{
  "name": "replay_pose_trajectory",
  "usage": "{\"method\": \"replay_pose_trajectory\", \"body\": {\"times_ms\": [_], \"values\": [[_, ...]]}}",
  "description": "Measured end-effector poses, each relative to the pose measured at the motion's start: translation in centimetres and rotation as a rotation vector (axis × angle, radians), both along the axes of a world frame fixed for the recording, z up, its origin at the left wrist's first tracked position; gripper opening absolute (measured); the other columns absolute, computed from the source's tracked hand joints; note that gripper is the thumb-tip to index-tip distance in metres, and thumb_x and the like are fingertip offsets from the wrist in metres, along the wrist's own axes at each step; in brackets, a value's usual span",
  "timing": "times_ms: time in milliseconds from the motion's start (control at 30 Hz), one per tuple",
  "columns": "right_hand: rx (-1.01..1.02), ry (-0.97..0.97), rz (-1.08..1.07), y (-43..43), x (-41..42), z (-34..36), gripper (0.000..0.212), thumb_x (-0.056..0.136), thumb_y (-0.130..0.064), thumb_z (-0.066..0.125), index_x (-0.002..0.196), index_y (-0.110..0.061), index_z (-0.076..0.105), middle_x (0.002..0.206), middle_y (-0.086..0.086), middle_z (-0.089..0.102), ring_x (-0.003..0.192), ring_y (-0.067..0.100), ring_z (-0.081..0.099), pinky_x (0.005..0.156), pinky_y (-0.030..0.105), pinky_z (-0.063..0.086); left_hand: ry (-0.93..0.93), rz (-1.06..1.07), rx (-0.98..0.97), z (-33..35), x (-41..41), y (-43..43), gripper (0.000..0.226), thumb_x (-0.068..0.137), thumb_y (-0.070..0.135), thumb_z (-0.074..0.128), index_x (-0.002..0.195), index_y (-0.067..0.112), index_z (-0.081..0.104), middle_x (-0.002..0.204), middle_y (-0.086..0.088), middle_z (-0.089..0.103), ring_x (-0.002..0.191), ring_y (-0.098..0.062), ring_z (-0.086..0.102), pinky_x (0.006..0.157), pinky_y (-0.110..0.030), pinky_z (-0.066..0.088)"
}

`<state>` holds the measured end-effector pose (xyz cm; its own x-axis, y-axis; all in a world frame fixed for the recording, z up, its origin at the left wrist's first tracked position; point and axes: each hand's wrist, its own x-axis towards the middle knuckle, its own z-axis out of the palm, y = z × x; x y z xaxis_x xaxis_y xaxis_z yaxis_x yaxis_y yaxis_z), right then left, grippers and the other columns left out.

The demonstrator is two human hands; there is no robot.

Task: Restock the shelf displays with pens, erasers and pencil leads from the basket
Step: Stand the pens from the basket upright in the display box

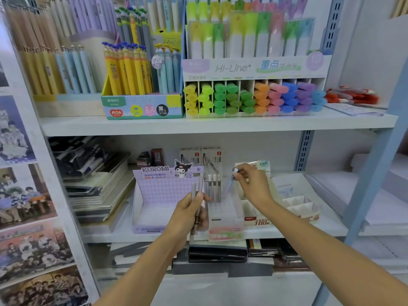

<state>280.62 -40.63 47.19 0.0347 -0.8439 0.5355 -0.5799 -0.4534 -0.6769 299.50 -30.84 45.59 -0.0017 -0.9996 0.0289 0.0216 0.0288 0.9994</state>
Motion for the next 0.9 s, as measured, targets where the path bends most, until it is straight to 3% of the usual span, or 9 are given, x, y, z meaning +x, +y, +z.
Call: {"method": "replay_pose_trajectory", "body": {"times_ms": [67, 133, 267, 467, 633, 800, 900], "values": [[0.004, 0.053, 0.014, -0.4, 0.4, -0.4, 0.016, 0.093, -0.008, 0.058, 0.105, -0.004, 0.069, 0.095, 0.01, 0.072, 0.09, 0.022, 0.067, 0.085, 0.036, 0.054, -0.022, 0.013, 0.018, -0.4, 0.2, -0.3, 0.03, 0.103, 0.035, 0.041, 0.103, 0.013, 0.062, 0.056, 0.004, 0.045, 0.045, -0.013, 0.043, 0.042, -0.024, 0.028], [0.005, 0.096, 0.038, -0.7, 0.5, -0.5, 0.016, 0.093, -0.007, 0.058, 0.105, -0.004, 0.069, 0.094, 0.011, 0.072, 0.09, 0.024, 0.068, 0.086, 0.038, 0.053, -0.008, 0.013, 0.035, -0.7, 0.3, -0.6, 0.029, 0.104, 0.032, 0.041, 0.106, 0.013, 0.063, 0.056, 0.004, 0.045, 0.045, -0.012, 0.04, 0.043, -0.024, 0.026], [0.03, 0.19, 0.085, -1.6, 0.3, 0.0, 0.013, 0.094, -0.008, 0.057, 0.102, -0.005, 0.068, 0.09, 0.011, 0.072, 0.085, 0.025, 0.068, 0.085, 0.041, 0.052, 0.063, -0.012, 0.066, -1.1, 0.5, -1.1, 0.03, 0.105, 0.024, 0.039, 0.111, 0.007, 0.063, 0.059, 0.003, 0.05, 0.048, -0.013, 0.045, 0.045, -0.024, 0.035], [-0.029, 0.137, 0.106, -1.6, 1.0, -0.2, 0.02, 0.091, -0.005, 0.061, 0.111, -0.012, 0.061, 0.084, 0.003, 0.07, 0.075, 0.007, 0.064, 0.076, 0.02, 0.05, 0.166, -0.086, 0.076, -1.2, 0.5, -1.4, 0.027, 0.103, 0.011, 0.04, 0.116, 0.004, 0.063, 0.066, -0.003, 0.057, 0.055, -0.017, 0.05, 0.05, -0.026, 0.043], [-0.101, 0.247, 0.023, -2.3, 1.7, -0.5, 0.011, 0.087, -0.006, 0.067, 0.097, -0.008, 0.07, 0.095, 0.004, 0.062, 0.077, 0.011, 0.057, 0.075, 0.03, 0.051, 0.213, -0.13, 0.086, -1.3, 1.1, -1.5, 0.027, 0.102, 0.009, 0.042, 0.119, 0.006, 0.063, 0.073, -0.005, 0.063, 0.057, -0.015, 0.055, 0.053, -0.024, 0.047], [0.041, 0.375, -0.006, -2.7, 1.9, -0.1, 0.021, 0.093, -0.014, 0.062, 0.112, -0.012, 0.07, 0.104, 0.007, 0.059, 0.093, 0.021, 0.06, 0.078, 0.026, 0.044, 0.196, -0.151, 0.072, -0.8, 1.2, -1.1, 0.026, 0.102, 0.01, 0.043, 0.12, 0.005, 0.062, 0.075, -0.005, 0.064, 0.059, -0.015, 0.056, 0.055, -0.026, 0.049], [0.077, 0.345, 0.0, -1.9, 1.6, 0.7, 0.032, 0.095, -0.022, 0.059, 0.126, -0.015, 0.063, 0.105, 0.008, 0.058, 0.085, 0.016, 0.057, 0.084, 0.03, 0.049, 0.18, -0.156, 0.073, -0.3, 1.1, -0.6, 0.026, 0.102, 0.01, 0.043, 0.12, 0.003, 0.06, 0.073, -0.005, 0.065, 0.058, -0.016, 0.058, 0.054, -0.026, 0.05]]}}
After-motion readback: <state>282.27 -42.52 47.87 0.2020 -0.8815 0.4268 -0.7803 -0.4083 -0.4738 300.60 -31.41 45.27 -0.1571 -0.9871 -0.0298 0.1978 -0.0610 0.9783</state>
